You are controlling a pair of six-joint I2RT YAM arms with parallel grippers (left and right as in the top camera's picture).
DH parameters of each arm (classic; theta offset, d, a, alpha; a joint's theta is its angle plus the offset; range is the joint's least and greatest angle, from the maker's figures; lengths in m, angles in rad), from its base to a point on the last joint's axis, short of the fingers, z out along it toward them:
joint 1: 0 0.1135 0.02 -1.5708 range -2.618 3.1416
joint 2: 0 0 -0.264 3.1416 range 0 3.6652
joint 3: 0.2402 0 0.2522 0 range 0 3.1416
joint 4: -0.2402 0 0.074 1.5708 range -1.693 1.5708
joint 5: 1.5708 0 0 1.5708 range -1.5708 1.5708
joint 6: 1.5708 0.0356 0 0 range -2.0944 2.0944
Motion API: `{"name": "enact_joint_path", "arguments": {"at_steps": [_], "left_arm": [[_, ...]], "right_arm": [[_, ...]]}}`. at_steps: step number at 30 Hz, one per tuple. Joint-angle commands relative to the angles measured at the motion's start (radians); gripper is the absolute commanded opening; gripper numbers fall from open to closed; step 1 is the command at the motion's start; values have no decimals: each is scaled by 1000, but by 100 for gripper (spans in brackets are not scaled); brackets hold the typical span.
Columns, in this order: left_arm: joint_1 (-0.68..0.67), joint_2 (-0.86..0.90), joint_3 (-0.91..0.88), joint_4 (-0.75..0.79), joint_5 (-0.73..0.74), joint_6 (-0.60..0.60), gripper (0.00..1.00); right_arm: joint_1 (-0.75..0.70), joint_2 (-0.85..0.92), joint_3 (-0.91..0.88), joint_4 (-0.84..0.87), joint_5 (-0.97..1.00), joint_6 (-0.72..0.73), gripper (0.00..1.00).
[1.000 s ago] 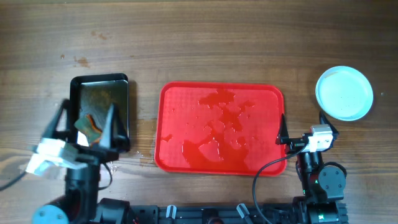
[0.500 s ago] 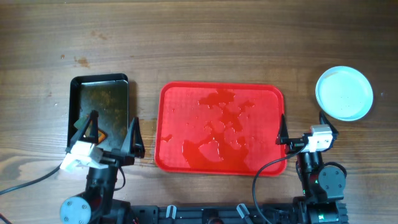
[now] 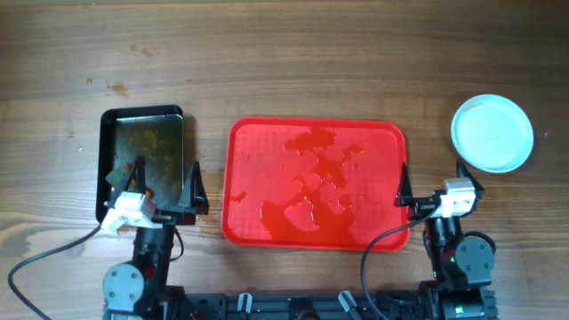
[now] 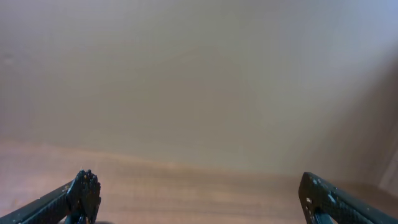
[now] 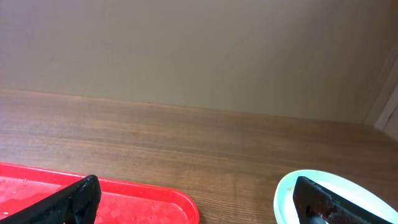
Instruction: Clean dirty plates on tray and stack at the side
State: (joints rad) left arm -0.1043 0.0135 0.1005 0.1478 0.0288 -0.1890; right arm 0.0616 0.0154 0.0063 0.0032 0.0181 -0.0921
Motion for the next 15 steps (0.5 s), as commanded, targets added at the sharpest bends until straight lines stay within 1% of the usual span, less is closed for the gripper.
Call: {"name": "enact_joint_path", "arguments": {"at_steps": [1, 7, 12, 15], "left_arm": [[6, -10, -42, 47, 15, -2, 100], [43, -10, -95, 161, 16, -2, 100], [51, -10, -95, 162, 15, -2, 100], [58, -10, -95, 119, 9, -2, 100]], "right_arm": [[-7, -12, -1, 3, -19, -11, 100], [-7, -12, -1, 3, -19, -11, 100], [-7, -12, -1, 3, -19, -11, 100], [-7, -12, -1, 3, -19, -11, 100]]}}
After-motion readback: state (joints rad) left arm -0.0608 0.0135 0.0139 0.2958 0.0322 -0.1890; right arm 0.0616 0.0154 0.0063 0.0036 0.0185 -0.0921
